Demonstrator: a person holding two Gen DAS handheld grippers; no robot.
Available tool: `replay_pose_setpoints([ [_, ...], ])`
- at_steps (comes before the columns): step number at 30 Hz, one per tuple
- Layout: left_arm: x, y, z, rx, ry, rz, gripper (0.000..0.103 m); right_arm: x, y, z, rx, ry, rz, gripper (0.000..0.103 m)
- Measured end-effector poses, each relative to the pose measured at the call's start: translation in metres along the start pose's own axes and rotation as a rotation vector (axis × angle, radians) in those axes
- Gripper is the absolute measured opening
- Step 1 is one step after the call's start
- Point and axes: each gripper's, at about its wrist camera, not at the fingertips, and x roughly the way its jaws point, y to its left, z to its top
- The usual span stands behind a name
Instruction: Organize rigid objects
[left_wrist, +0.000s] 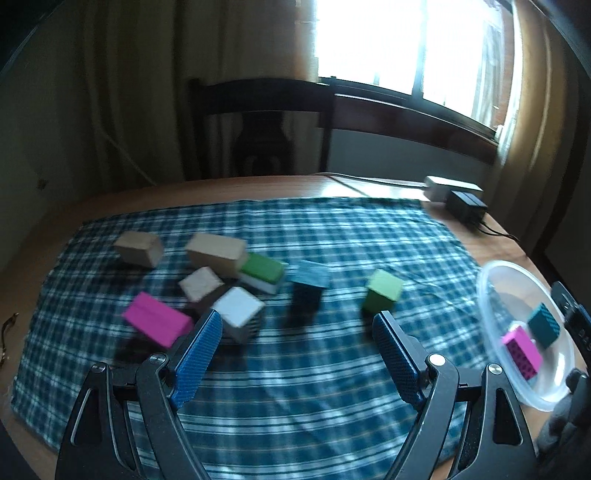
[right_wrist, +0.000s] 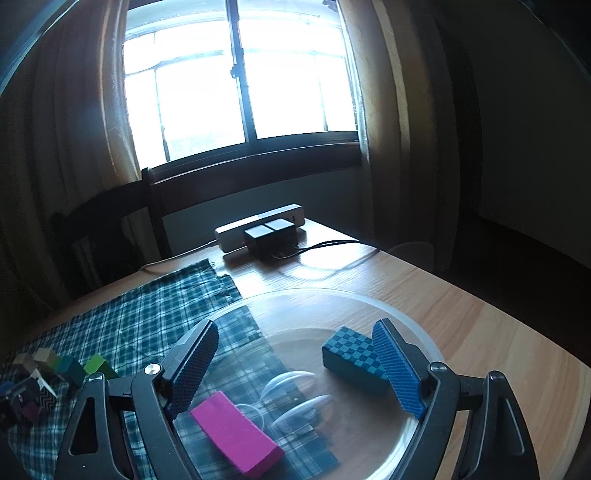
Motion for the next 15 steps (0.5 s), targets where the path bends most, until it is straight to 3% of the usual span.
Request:
replay_pose_setpoints([
  [15,0.01,0.079,-0.003,-0.105,0.014,0.138,0.086,0.003,0.01,-0.005,-0.043,0.035,0.044,0.089],
])
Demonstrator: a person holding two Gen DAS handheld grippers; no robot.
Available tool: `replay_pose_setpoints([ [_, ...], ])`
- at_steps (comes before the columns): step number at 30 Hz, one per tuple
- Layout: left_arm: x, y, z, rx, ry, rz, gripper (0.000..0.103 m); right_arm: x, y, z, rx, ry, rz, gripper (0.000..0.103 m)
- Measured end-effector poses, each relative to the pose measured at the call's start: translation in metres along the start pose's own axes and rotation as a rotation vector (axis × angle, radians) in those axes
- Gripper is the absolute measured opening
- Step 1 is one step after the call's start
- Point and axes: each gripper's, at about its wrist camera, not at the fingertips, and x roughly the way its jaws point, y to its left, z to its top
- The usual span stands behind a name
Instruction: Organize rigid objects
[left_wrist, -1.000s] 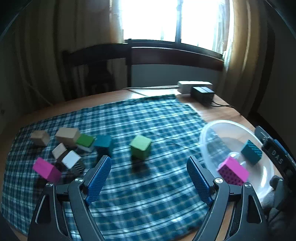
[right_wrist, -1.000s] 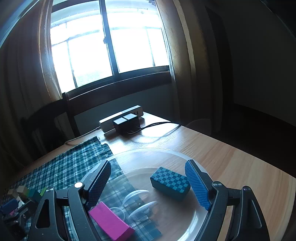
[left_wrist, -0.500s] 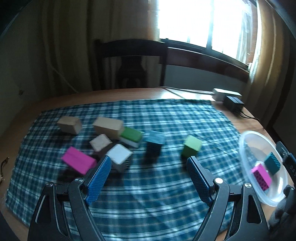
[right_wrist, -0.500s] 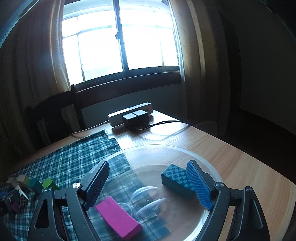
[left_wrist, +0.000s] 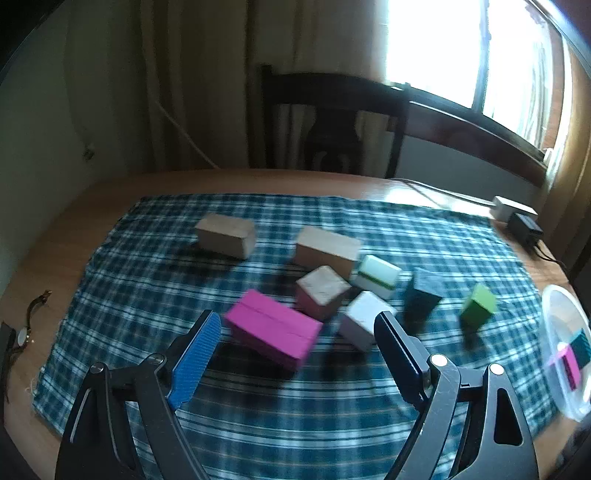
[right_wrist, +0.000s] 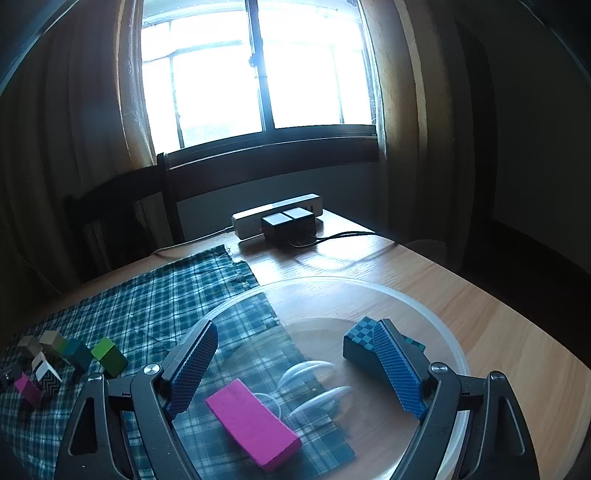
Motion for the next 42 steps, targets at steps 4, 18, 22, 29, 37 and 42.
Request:
replay_pose_setpoints([
  [4,0.007,0.011,0.0,-0.013,0.016,0.014,0.086,-0.001,0.004,-0.001,-0.012,0.002,0.015,0.089],
  [18,0.027,0.021,-0.004,0.007,0.062,0.018,0.087,-0.015,0.034,-0.012,-0.066,0.006,0.108,0.089],
  [22,0.031,0.023,-0.003,0.019,0.061,0.004,0.09,-0.019,0.045,-0.017,-0.092,0.009,0.143,0.089],
  [29,0.04,0.021,-0.004,0.032,0.085,-0.006,0.09,-0.022,0.062,-0.023,-0.142,0.021,0.187,0.089],
  [37,0.044,0.019,-0.005,0.035,0.095,-0.004,0.09,-0.012,0.081,-0.027,-0.183,0.13,0.286,0.089],
  [42,0.045,0.02,-0.007,0.036,0.095,-0.019,0.083,0.0,0.09,-0.027,-0.172,0.211,0.341,0.089],
])
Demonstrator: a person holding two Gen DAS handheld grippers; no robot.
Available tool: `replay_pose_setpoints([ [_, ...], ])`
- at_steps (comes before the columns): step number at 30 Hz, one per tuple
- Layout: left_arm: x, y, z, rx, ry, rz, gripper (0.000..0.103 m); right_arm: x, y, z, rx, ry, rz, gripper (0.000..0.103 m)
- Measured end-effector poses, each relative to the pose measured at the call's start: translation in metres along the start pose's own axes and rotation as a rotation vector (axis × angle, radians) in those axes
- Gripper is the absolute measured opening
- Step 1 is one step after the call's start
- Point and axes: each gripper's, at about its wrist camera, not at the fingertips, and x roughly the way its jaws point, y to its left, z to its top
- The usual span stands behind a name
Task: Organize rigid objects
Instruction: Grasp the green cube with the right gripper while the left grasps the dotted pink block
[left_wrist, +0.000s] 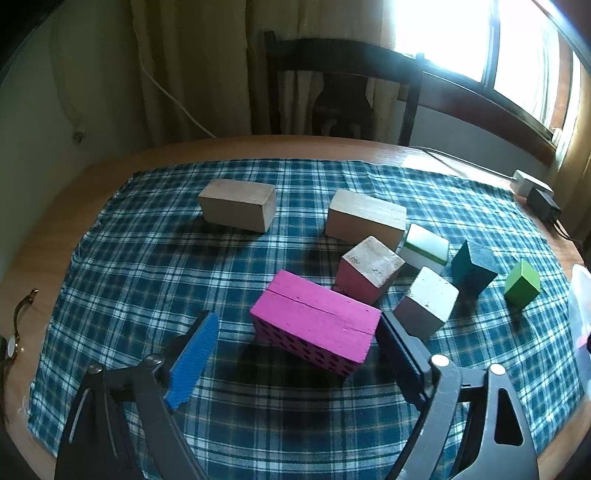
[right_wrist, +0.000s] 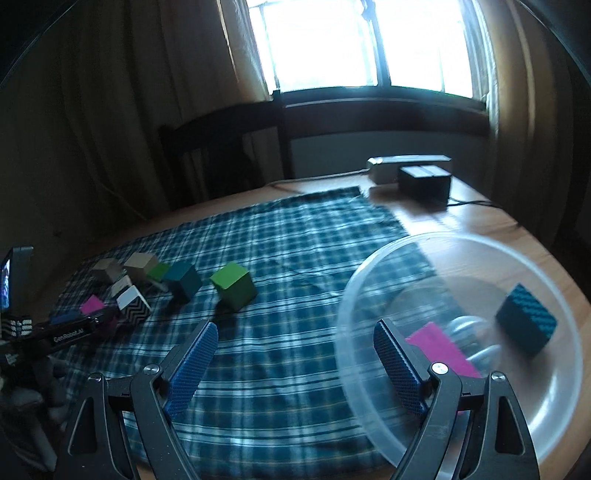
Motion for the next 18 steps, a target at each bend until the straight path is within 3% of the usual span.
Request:
replay_pose_setpoints([
  [4,-0.001,-0.003,-0.002,0.008,0.005,-0.023,0.068,0.006,0.008,0.007,-0.015,0.028,0.035,0.089],
  [18,-0.02,0.015,-0.002,-0.091,-0.034,-0.002,0.068,0.036,0.052,0.035,-0.134,0.061,0.094,0.089],
])
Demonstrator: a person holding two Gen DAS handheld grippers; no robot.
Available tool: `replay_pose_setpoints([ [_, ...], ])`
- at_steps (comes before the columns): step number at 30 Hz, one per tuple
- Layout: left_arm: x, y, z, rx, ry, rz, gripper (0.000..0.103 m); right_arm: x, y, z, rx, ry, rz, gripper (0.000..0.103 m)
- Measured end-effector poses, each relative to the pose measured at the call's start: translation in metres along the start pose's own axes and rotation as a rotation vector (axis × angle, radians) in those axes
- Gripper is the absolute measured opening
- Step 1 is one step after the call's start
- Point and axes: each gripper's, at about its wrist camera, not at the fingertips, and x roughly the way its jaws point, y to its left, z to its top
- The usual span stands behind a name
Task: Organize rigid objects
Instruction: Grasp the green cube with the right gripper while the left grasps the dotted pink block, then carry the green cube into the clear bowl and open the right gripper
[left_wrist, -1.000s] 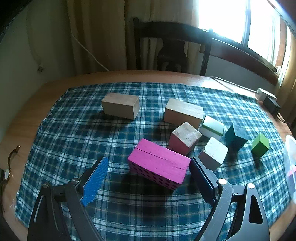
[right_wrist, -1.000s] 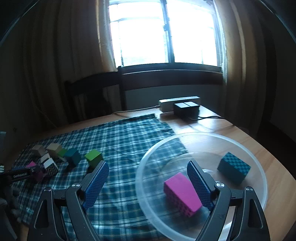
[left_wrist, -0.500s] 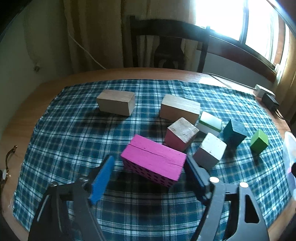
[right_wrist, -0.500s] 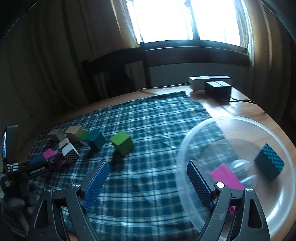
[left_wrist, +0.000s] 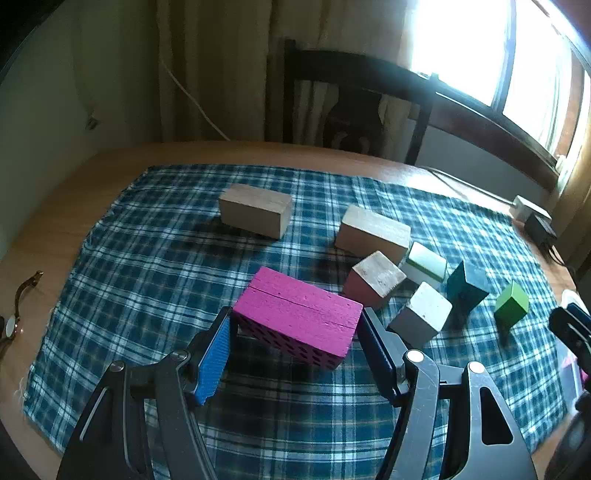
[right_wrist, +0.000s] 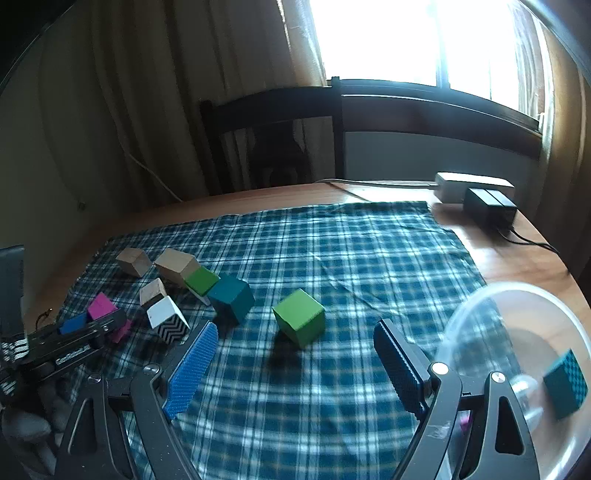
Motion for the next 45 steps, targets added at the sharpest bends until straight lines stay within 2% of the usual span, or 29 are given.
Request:
replay_pose_setpoints([
  [5,-0.006,0.003,0.001,-0.011,-0.021,0.022,0.068,0.017,0.001,0.005,-0.016,0.025,0.004,0.089],
  [18,-0.007,-0.009,-0.001,0.01,-0.021,0.021,0.068,0.049,-0.004,0.008,-0.039,0.074,-0.026,0.086],
  [20,-0.007,-0.009,-0.001,0.012,-0.02,0.02,0.068,0.055,0.0,0.011,-0.053,0.086,-0.05,0.082],
  [22,-0.007,-0.009,-0.002,0.01,-0.021,0.02,0.068,0.061,0.002,0.011,-0.06,0.104,-0.057,0.069],
  [28,-0.008,-0.009,-0.002,0.014,-0.021,0.017,0.068,0.073,-0.003,0.009,-0.029,0.15,-0.029,0.044],
  [35,-0.009,-0.012,-0.001,0.026,-0.025,0.011,0.068,0.07,-0.007,0.009,-0.014,0.129,-0.022,0.043],
  [45,-0.014,-0.016,-0.002,0.03,-0.03,0.005,0.068,0.018,-0.019,0.016,0.049,0.003,-0.035,0.043],
])
